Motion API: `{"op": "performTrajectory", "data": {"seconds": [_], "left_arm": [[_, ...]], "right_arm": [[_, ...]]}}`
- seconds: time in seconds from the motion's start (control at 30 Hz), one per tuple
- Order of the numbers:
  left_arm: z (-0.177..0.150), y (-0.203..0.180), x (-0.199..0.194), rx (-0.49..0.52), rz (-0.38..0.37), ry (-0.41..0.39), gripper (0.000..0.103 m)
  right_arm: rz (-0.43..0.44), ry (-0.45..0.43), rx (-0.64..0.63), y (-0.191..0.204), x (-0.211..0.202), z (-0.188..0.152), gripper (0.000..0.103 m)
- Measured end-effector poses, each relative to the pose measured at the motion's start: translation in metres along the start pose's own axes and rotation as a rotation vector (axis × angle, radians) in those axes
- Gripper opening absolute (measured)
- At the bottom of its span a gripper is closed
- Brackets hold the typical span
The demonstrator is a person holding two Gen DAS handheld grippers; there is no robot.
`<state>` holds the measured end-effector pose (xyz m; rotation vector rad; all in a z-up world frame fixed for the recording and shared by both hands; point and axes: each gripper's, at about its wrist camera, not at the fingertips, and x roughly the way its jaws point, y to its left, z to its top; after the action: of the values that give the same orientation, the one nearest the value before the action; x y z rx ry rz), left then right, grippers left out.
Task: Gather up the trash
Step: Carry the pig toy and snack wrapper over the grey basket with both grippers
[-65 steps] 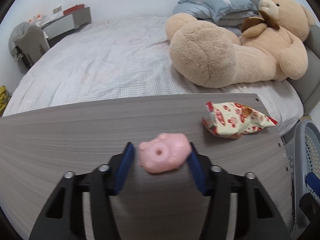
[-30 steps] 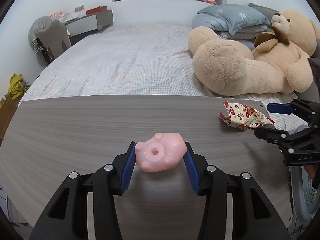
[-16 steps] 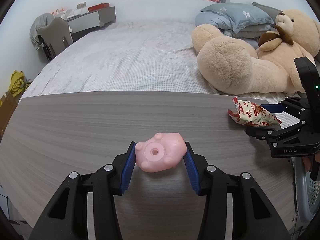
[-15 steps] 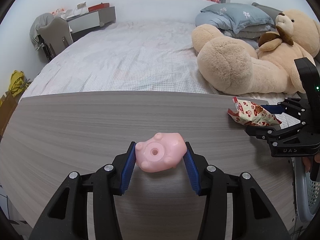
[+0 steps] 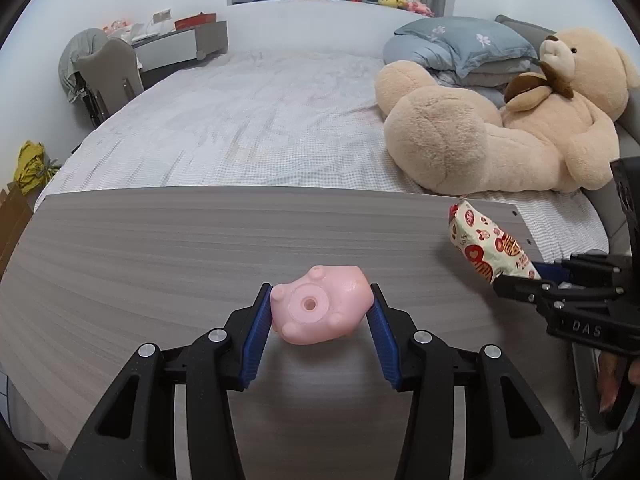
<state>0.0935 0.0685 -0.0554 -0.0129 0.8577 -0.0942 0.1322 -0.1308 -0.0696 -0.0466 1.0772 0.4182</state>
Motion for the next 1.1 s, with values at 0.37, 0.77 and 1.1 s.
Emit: {"op": "performTrajectory", "data": {"seconds": [0.37, 0.77, 1.1], "left_arm": [[-0.015, -0.027, -0.038, 0.051, -0.095, -0.041, 0.046], [-0.026, -0.119, -0.063, 0.210, -0.190, -0.049, 0.046], [-0.034, -0.202, -0.067, 0.329, -0.260, -0.034, 0.046]], "right_arm": [[-0.070, -0.142, 0.305, 0.005, -0.070, -0.074, 0.032], [-0.264, -0.262, 0.476, -0.030, -0.145, -0.152, 0.032], [-0.385, -0.304, 0.562, -0.067, -0.168, -0.190, 0.032]]}}
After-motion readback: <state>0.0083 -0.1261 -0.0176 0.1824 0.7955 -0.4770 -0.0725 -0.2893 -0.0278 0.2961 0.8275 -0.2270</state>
